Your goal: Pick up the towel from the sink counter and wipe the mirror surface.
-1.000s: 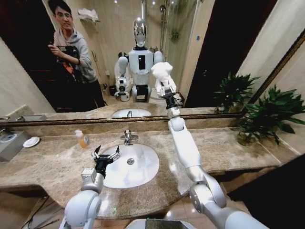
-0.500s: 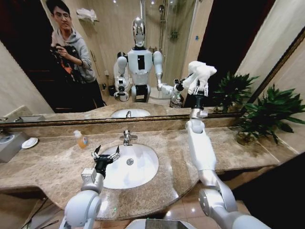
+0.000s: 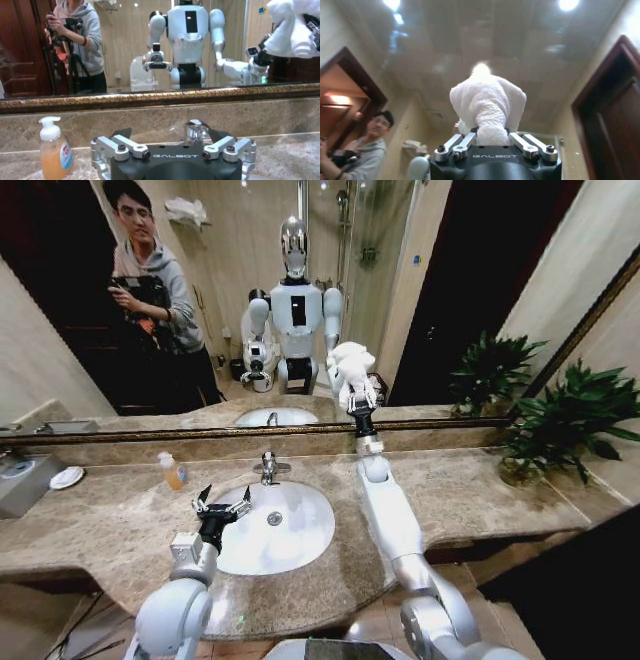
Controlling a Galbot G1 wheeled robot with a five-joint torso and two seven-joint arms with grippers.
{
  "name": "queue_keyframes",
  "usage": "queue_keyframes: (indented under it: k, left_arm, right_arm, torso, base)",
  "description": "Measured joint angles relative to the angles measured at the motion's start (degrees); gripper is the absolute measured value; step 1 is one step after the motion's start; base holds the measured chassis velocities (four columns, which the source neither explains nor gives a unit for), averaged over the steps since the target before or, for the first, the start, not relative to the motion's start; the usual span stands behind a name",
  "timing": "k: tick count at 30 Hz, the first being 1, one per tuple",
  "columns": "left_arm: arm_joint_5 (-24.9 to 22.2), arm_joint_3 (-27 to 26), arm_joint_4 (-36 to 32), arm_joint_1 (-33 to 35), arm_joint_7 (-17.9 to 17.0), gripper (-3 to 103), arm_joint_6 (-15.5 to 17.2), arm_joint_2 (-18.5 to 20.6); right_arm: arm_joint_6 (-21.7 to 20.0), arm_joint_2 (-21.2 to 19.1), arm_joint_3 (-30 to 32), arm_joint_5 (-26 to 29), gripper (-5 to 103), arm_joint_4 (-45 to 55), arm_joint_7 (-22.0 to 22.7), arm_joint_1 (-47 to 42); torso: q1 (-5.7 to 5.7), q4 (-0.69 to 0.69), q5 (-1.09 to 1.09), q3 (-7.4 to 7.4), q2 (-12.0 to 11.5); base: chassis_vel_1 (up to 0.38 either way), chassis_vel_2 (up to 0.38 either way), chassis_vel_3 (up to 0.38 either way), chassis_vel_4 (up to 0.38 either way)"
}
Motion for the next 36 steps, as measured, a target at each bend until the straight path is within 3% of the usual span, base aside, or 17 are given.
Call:
queue_keyframes:
  k: [9,15,18,28,36]
  left_arm:
    - [0.0,0.0,0.0,0.0,0.0,100,0.0,0.0]
    - [0.0,0.0,0.0,0.0,0.0,100,0.0,0.0]
    - [0.0,0.0,0.0,0.0,0.0,100,0.0,0.0]
    - [0.0,0.0,0.0,0.0,0.0,100,0.0,0.0]
    - [0.0,0.0,0.0,0.0,0.0,100,0.0,0.0]
  right_arm:
    - [0.6,-0.8,3.9,5.7,19,-2.1,4.6,1.0]
    - [1.1,-1.5,4.1,7.6,19,-3.4,5.3,1.0]
    - [1.9,-0.1,2.0,5.0,19,-2.7,4.1,-0.7]
    - [2.0,0.0,-2.0,-4.4,19,-3.9,1.9,-3.0]
    - [2.1,0.0,0.0,-3.9,19,-3.7,2.4,-2.0]
  torso:
    - [0.00,0.02,0.00,0.00,0.0]
    - [0.00,-0.03,-0.01,0.00,0.0]
    - [0.00,0.04,0.01,0.00,0.0]
    - [0.00,0.01,0.00,0.00,0.0]
    - [0.00,0.00,0.00,0.00,0.0]
  base:
    - [0.000,0.000,0.000,0.000]
    - [0.000,0.000,0.000,0.000]
    - [0.000,0.000,0.000,0.000]
    - [0.000,0.000,0.000,0.000]
    - [0.000,0.000,0.000,0.000]
